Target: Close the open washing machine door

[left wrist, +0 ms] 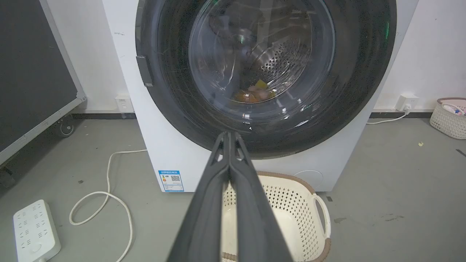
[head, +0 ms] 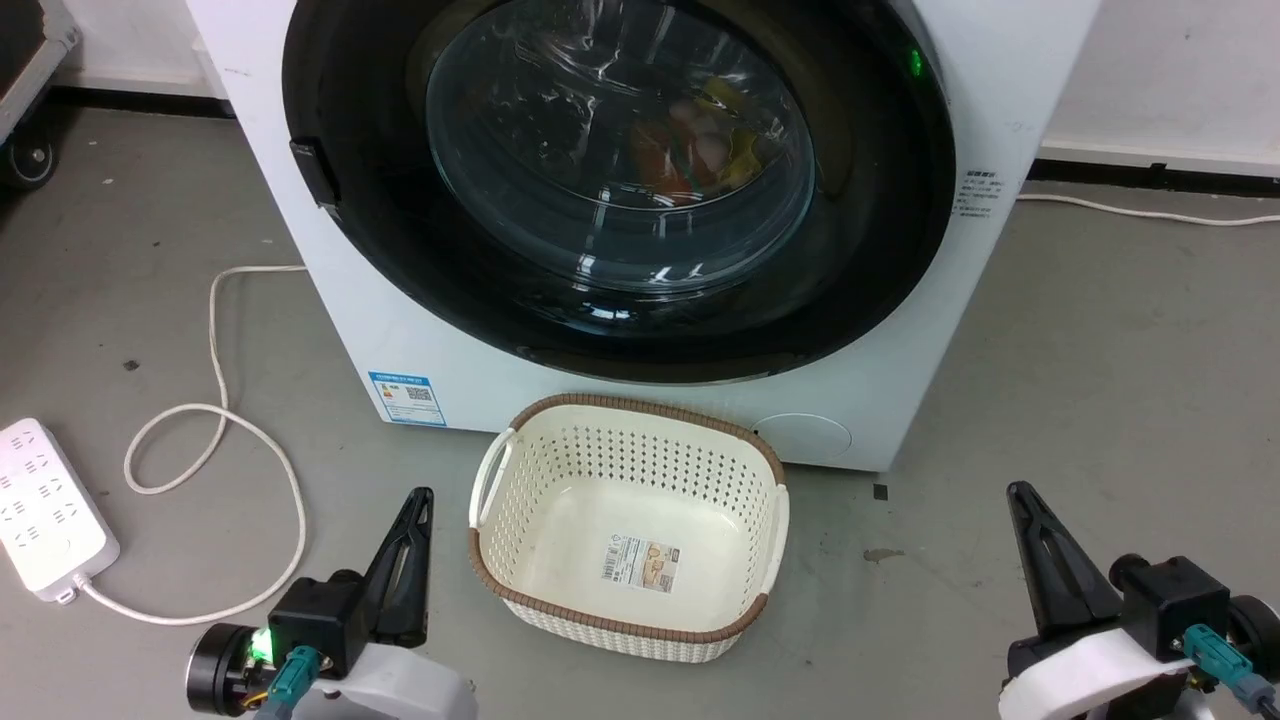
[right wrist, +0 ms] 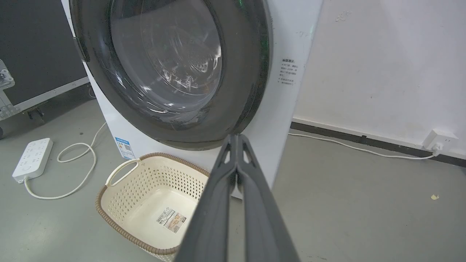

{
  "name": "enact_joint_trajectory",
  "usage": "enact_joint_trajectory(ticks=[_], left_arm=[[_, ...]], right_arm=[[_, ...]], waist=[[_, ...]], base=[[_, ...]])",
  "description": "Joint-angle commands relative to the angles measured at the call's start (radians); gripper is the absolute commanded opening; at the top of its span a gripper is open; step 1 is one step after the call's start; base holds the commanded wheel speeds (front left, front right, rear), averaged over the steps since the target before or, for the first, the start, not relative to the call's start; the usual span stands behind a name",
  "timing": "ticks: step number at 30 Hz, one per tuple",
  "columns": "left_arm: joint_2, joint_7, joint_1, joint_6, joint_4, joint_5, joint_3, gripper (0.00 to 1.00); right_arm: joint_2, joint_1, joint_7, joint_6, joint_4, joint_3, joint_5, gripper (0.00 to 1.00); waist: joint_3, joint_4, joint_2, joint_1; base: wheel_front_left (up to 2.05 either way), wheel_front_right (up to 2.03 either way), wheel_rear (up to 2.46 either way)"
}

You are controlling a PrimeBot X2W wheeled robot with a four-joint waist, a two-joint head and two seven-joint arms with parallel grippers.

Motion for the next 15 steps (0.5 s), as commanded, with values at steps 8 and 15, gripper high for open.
enact_joint_trajectory(ticks=[8, 15], left_arm=[[-0.006, 0.019, 0.005, 0.014, -0.013, 0.012, 0.007, 0.0], [-0.007, 0.034, 0.006, 0.021, -0.018, 0.017, 0.011, 0.0]], right_arm=[[0.002, 0.008, 0.017, 0.0, -0.015, 0.007, 0.003, 0.0], [0.002, 0.009, 0.031, 0.0, -0.021, 0.011, 0.003, 0.0]], waist=[[-0.006, -0.001, -0.0001, 0.0], [-0.01, -0.002, -0.0001, 0.0]], base=[[0.0, 0.0, 0.0], [0.0, 0.0, 0.0]])
